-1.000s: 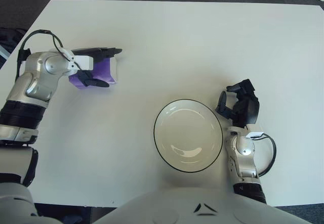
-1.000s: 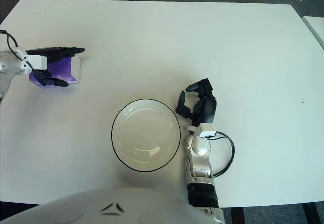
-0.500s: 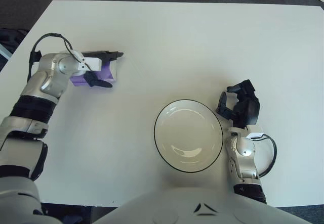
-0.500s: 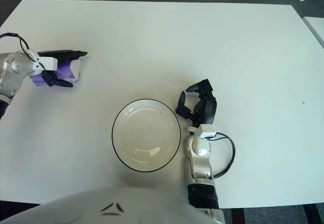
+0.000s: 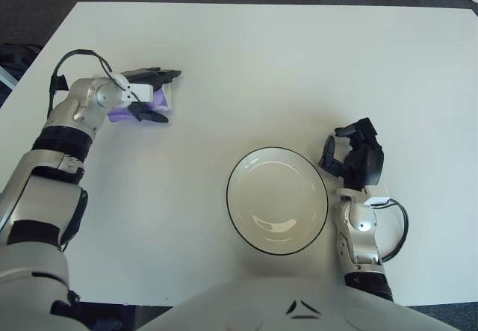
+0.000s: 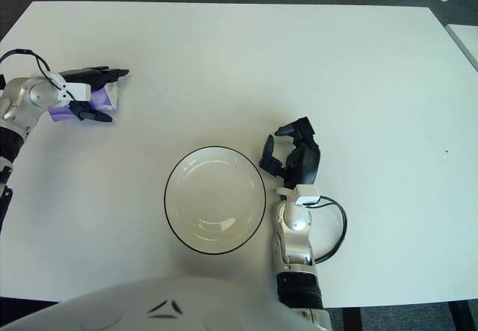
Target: Put the tissue paper into the plate.
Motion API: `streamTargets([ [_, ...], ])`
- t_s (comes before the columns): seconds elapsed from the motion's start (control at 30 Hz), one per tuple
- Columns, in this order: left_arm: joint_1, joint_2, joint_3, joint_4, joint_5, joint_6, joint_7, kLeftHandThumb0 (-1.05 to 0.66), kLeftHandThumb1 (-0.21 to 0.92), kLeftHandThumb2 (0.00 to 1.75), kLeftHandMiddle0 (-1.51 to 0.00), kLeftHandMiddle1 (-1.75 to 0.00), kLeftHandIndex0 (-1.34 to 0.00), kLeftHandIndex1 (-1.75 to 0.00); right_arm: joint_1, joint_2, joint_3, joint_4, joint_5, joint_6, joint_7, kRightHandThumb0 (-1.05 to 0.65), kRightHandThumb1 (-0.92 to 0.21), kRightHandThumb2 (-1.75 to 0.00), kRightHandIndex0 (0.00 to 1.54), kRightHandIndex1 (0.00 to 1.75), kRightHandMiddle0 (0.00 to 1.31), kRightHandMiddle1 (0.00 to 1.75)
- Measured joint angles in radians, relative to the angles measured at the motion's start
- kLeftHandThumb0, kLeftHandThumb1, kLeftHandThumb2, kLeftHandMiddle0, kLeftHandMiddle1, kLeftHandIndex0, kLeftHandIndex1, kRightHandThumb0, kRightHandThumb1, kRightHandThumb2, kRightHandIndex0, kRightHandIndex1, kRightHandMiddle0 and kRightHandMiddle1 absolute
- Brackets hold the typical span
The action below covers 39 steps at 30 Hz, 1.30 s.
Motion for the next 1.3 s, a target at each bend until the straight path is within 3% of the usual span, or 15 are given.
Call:
streamTargets([
  [0.37,-0.017,-0.022,-0.022,0.138,0.016,-0.018,0.151,-0.99,0.45,0.67,0.0,0.0,0.0,0.0,0.002,-0.001,-0.006,0.002,-0.001,-0.001,-0.001,-0.48,-0.32,-1.32,1.11,1.75,0.61,1.75],
  [0.5,-0.015,-0.034,-0.027,0.202,0.017,-0.032,0.262,-0.9,0.35,0.83,0.0,0.0,0.0,0.0,0.003,-0.001,-0.007,0.001,-0.001,-0.001,-0.001,-0.49,-0.31,-1.34,1.13,1.75,0.62,1.75],
  [0.6,-0.009,-0.045,-0.031,0.225,0.023,-0.036,0.345,-0.74,0.25,1.02,0.0,-0.06,0.0,-0.01,0.004,-0.002,-0.007,0.001,-0.002,-0.002,-0.001,-0.49,-0.3,-1.35,1.13,1.75,0.63,1.75],
  [0.63,-0.005,-0.047,-0.032,0.231,0.026,-0.037,0.374,-0.66,0.23,1.05,0.0,-0.3,0.0,-0.25,0.004,-0.002,-0.008,0.001,-0.003,-0.002,-0.001,-0.49,-0.31,-1.34,1.12,1.75,0.62,1.75],
  [0.67,-0.001,-0.051,-0.033,0.237,0.03,-0.04,0.406,-0.64,0.22,1.06,0.0,-0.4,0.0,-0.35,0.006,-0.002,-0.008,0.0,-0.003,-0.002,-0.001,-0.49,-0.31,-1.33,1.11,1.75,0.62,1.75],
  [0.7,0.003,-0.054,-0.033,0.243,0.032,-0.044,0.438,-0.59,0.2,1.08,0.0,-0.66,0.0,-0.57,0.007,-0.002,-0.008,-0.002,-0.005,-0.001,-0.001,-0.48,-0.31,-1.33,1.11,1.75,0.62,1.75],
  [0.77,0.013,-0.065,-0.034,0.26,0.036,-0.054,0.504,-0.53,0.17,1.12,0.0,-1.01,0.0,-0.85,0.011,-0.002,-0.008,-0.005,-0.008,0.001,-0.003,-0.48,-0.32,-1.32,1.09,1.75,0.61,1.75],
  [0.8,0.016,-0.071,-0.034,0.268,0.037,-0.057,0.53,-0.52,0.16,1.13,0.0,-1.08,0.0,-0.9,0.014,-0.002,-0.009,-0.007,-0.009,0.001,-0.004,-0.48,-0.32,-1.32,1.09,1.75,0.61,1.75],
  [0.87,0.017,-0.079,-0.036,0.284,0.04,-0.061,0.573,-0.48,0.14,1.19,0.0,-1.37,0.0,-1.25,0.017,-0.002,-0.009,-0.009,-0.009,0.003,-0.004,-0.48,-0.33,-1.32,1.08,1.75,0.61,1.75],
  [0.97,0.016,-0.087,-0.04,0.306,0.045,-0.064,0.616,-0.45,0.14,1.24,0.0,-1.61,0.0,-1.53,0.021,-0.002,-0.009,-0.011,-0.009,0.004,-0.004,-0.48,-0.33,-1.31,1.08,1.75,0.6,1.75],
  [1.07,0.014,-0.093,-0.047,0.322,0.048,-0.065,0.65,-0.4,0.16,1.26,-0.28,-1.7,-0.12,-1.68,0.027,-0.003,-0.009,-0.016,-0.009,0.009,-0.003,-0.48,-0.33,-1.31,1.08,1.75,0.6,1.75],
  [1.13,0.013,-0.098,-0.051,0.333,0.051,-0.065,0.677,-0.21,0.18,1.32,-0.48,-1.72,-0.33,-1.62,0.031,-0.003,-0.009,-0.019,-0.009,0.015,-0.001,-0.48,-0.33,-1.31,1.08,1.75,0.6,1.75],
  [1.23,0.011,-0.106,-0.054,0.354,0.053,-0.064,0.723,-0.07,0.1,1.46,-0.66,-1.74,-0.6,-1.55,0.035,-0.004,-0.009,-0.021,-0.009,0.019,0.005,-0.48,-0.33,-1.31,1.1,1.75,0.61,1.75],
  [1.3,0.011,-0.111,-0.055,0.367,0.053,-0.063,0.754,-0.04,0.08,1.51,-0.7,-1.74,-0.66,-1.56,0.036,-0.004,-0.009,-0.021,-0.009,0.019,0.008,-0.48,-0.32,-1.33,1.11,1.75,0.61,1.75],
])
